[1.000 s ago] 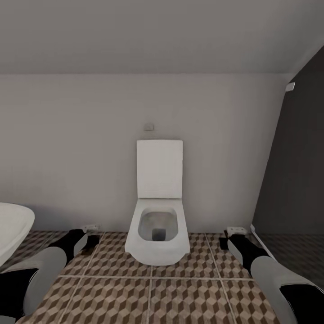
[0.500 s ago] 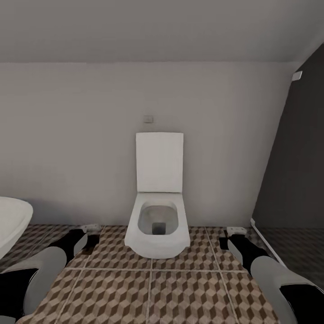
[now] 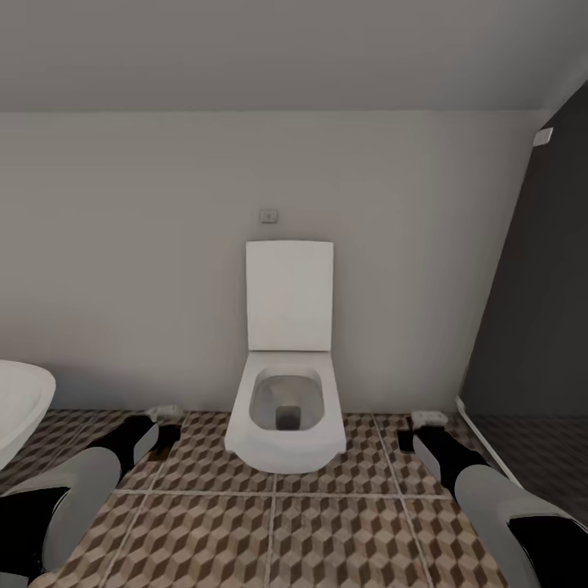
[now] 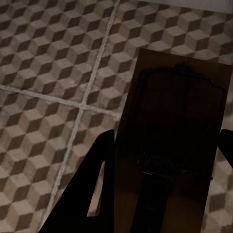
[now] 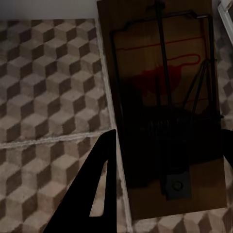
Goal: Take the four mousetraps from the cabinet in the bathroom and place them on the bathroom floor. Make sure all four end up on the same floor surface, and ensure that at least two of them are either under or directly next to the same bathroom sink.
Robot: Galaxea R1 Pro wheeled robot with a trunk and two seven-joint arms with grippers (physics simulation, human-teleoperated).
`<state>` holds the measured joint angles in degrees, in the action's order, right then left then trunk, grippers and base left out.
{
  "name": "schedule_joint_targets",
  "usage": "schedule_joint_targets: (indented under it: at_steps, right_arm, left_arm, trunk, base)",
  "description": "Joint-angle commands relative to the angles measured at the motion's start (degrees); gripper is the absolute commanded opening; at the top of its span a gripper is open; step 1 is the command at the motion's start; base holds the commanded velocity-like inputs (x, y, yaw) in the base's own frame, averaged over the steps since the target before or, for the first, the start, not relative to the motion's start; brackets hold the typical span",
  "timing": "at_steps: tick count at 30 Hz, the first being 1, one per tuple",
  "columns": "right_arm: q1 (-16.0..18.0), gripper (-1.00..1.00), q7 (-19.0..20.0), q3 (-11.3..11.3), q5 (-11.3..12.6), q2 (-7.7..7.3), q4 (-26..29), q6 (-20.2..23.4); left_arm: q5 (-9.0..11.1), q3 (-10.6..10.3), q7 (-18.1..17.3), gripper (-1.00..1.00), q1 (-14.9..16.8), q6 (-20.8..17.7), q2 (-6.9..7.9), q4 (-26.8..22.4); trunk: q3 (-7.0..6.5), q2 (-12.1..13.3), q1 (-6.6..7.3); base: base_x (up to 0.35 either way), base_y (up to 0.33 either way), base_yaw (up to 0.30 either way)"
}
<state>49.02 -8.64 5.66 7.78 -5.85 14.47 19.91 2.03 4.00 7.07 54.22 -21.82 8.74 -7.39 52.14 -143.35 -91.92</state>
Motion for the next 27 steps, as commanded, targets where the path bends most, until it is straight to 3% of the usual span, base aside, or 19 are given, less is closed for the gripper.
schedule_joint_targets:
  at_steps: [1,10,27]
  right_arm:
    - [0.0,-1.0,-0.3,0.5,0.7,-0.04,0.1,0.3]
    - [0.0,-1.0,-0.3,0.5,0.7,-0.04,0.1,0.3]
    - [0.0,-1.0,-0.3,0.5,0.7,-0.04,0.1,0.3]
  left_arm:
    - [0.2,0.4,0.2,-1.0,0.0,-0.2,-0.03,-0.1]
    - [0.2,0.4,0.2,-1.0,0.0,1.1,0.05,-0.1]
    - [0.3,0.4,0.1,-1.0,0.0,1.2,0.05,-0.1]
  trunk:
    - [0.06,0.0,-0.01]
    - [0.06,0.0,-0.01]
    - [0.06,0.0,-0.01]
  base:
    - [0.256,0.0,0.0]
    - [0.301,0.0,0.0]
    - [0.013,0.121,0.0]
